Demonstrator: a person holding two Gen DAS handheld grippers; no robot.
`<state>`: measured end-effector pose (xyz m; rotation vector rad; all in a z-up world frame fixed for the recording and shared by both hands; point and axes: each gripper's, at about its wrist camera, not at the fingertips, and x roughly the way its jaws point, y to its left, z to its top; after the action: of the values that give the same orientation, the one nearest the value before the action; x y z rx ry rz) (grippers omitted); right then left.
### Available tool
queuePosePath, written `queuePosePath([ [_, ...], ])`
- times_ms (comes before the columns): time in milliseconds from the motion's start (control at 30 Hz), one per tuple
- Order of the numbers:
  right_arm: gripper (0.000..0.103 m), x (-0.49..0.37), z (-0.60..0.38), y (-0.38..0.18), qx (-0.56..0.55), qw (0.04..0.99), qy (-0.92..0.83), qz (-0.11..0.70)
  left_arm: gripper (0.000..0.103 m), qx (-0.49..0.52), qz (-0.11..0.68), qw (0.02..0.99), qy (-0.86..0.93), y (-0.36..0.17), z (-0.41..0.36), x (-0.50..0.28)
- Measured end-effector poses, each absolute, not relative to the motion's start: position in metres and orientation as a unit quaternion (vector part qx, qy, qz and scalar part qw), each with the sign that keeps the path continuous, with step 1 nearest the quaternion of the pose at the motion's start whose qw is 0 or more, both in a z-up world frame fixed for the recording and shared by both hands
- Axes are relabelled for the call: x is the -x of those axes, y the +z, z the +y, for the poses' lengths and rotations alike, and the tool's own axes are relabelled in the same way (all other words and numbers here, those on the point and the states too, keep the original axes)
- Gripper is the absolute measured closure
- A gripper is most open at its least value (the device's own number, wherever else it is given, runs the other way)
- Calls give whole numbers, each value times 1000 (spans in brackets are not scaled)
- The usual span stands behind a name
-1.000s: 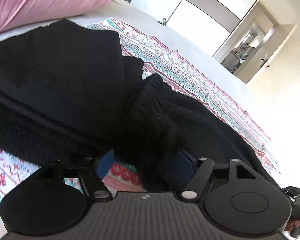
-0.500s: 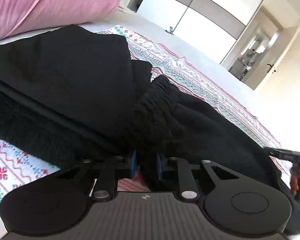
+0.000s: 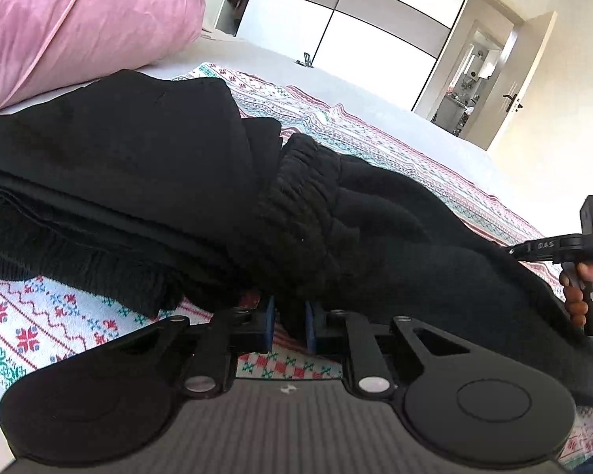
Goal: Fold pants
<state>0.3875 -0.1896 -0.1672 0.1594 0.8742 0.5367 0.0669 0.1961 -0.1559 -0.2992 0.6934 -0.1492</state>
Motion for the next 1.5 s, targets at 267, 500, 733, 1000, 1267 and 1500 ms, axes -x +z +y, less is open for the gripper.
queuePosePath([
  [267,101,-354,-200,-103,-77,922,223,307,89,143,273,946,-98,-117,192,-59],
  [500,101,-413,-190,-138,1,920,145,364,94,61,338,937,-68,-151,149,-119],
  [733,98,-416,-179,-169,63,912,142,380,73,148,352,921,-83,-150,177,-109],
  [1000,55,-376,-216,-142,-28,940,106,323,0,177,314,930,-74,-106,163,-127],
  [1267,44,-343,-261,-163,14,923,115,367,34,101,358,928,10,-138,139,-171],
  [1500,96,-334,-257,-166,45,922,136,361,80,43,336,941,8,-138,135,-162],
])
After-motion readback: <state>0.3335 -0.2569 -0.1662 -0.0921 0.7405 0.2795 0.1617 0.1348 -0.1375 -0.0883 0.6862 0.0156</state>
